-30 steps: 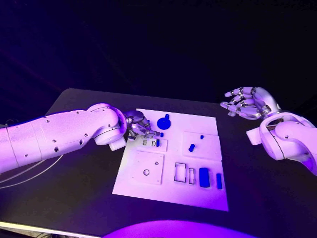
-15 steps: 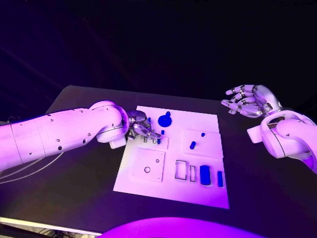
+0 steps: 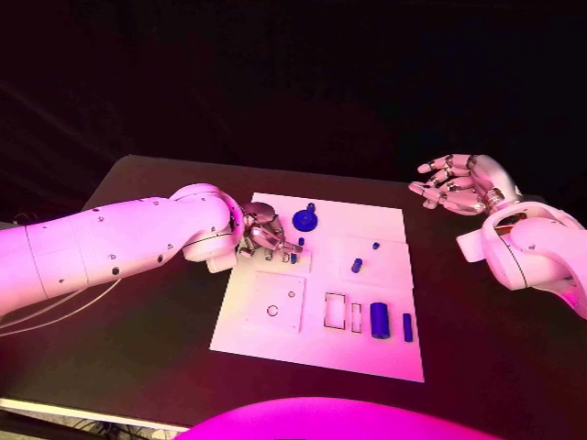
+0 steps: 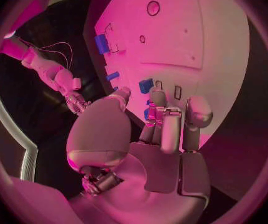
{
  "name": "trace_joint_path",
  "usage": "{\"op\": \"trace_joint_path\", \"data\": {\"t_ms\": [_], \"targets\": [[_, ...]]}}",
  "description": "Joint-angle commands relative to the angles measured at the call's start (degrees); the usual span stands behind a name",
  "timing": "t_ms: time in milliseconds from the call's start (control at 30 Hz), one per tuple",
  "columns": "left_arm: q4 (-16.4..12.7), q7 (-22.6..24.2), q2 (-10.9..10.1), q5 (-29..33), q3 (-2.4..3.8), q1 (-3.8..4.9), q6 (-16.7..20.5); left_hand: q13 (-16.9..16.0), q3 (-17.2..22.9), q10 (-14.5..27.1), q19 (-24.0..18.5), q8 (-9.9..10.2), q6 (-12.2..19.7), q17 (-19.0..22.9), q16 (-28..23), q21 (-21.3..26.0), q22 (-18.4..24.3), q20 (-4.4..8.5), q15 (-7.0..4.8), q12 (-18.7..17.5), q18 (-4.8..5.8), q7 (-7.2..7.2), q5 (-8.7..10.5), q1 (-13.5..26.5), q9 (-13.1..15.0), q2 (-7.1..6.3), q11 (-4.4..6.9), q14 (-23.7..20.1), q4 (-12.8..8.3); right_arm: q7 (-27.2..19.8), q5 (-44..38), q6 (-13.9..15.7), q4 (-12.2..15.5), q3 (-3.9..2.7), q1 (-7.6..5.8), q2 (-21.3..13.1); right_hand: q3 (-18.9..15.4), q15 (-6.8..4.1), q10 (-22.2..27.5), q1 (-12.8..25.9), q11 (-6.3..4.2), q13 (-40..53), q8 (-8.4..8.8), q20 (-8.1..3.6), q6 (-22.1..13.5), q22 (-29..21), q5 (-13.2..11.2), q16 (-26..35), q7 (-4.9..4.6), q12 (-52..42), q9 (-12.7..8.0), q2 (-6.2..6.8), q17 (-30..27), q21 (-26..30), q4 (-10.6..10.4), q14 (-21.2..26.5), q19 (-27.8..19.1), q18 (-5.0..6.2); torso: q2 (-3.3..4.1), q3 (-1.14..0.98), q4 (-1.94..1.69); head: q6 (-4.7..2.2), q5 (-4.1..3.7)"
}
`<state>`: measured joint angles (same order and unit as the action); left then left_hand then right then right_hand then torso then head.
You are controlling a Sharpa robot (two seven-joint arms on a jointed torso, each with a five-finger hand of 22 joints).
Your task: Assemble the parts on the task board
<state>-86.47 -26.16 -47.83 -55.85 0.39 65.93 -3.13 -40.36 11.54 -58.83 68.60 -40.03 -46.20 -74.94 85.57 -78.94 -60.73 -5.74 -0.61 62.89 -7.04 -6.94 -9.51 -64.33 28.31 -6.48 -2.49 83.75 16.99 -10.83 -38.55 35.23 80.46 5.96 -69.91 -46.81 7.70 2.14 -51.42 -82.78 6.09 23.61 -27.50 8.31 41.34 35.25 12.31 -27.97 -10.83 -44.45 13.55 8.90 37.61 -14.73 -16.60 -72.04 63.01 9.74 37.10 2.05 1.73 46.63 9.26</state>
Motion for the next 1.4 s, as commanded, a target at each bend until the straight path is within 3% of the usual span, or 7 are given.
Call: {"op": "trace_joint_path", "data": {"t_ms": [33,967,1400], "targets": [[0.2,-0.5,0.3,0.5,0.03,0.06,-0.6,-0.1,-0.4,-0.4,0.3,-0.5,0.0,-1.9,0.1,-0.3,-0.1,-0.03,0.01,0.2,0.97,0.28,0.23,0.6,0.1,0.16,-0.20,0.8,-0.1,0.0,0.0,0.2,0.0,-0.02,0.03,0.0,0.4,0.32,0.1,0.5,0.50,0.0,-0.18,0.41,-0.2,0.0,0.2,0.3,-0.31,0.3,-0.1,0.00,-0.1,0.3,0.0,0.0,-0.2,0.65,0.04,-0.07,-0.02,0.15,0.02],[3.8,-0.7,3.3,-0.3,-0.02,0.11,-4.3,0.1,-0.3,-0.3,0.5,-0.7,0.2,-2.1,0.2,-0.5,-0.4,0.05,-0.09,0.1,1.04,0.38,0.07,-0.1,0.4,0.48,-0.09,0.8,-0.2,-0.3,-0.1,0.9,0.8,0.02,0.05,0.1,0.3,0.38,0.1,0.6,0.56,-0.3,-0.20,0.46,-0.4,-0.3,0.2,0.7,-0.37,0.4,-0.1,-0.02,-0.1,0.6,-0.1,-0.1,-0.1,0.65,0.16,-0.15,-0.12,0.17,-0.45],[3.9,-0.5,3.7,-0.3,-0.04,0.11,-4.4,-0.9,1.2,-1.0,0.6,-1.5,0.4,-2.8,0.4,-0.7,-0.7,0.26,-0.37,0.7,1.09,0.71,-0.29,-4.1,1.4,1.71,0.24,1.1,-0.2,-0.3,-0.1,0.9,0.8,0.03,0.07,0.3,0.4,0.41,0.1,0.7,0.59,-0.4,-0.26,0.50,-0.4,-0.5,0.2,1.0,-0.39,0.4,-0.2,-0.15,0.0,0.7,-0.1,-0.1,-0.1,0.65,0.23,-0.20,-0.09,0.41,-0.63]]}}
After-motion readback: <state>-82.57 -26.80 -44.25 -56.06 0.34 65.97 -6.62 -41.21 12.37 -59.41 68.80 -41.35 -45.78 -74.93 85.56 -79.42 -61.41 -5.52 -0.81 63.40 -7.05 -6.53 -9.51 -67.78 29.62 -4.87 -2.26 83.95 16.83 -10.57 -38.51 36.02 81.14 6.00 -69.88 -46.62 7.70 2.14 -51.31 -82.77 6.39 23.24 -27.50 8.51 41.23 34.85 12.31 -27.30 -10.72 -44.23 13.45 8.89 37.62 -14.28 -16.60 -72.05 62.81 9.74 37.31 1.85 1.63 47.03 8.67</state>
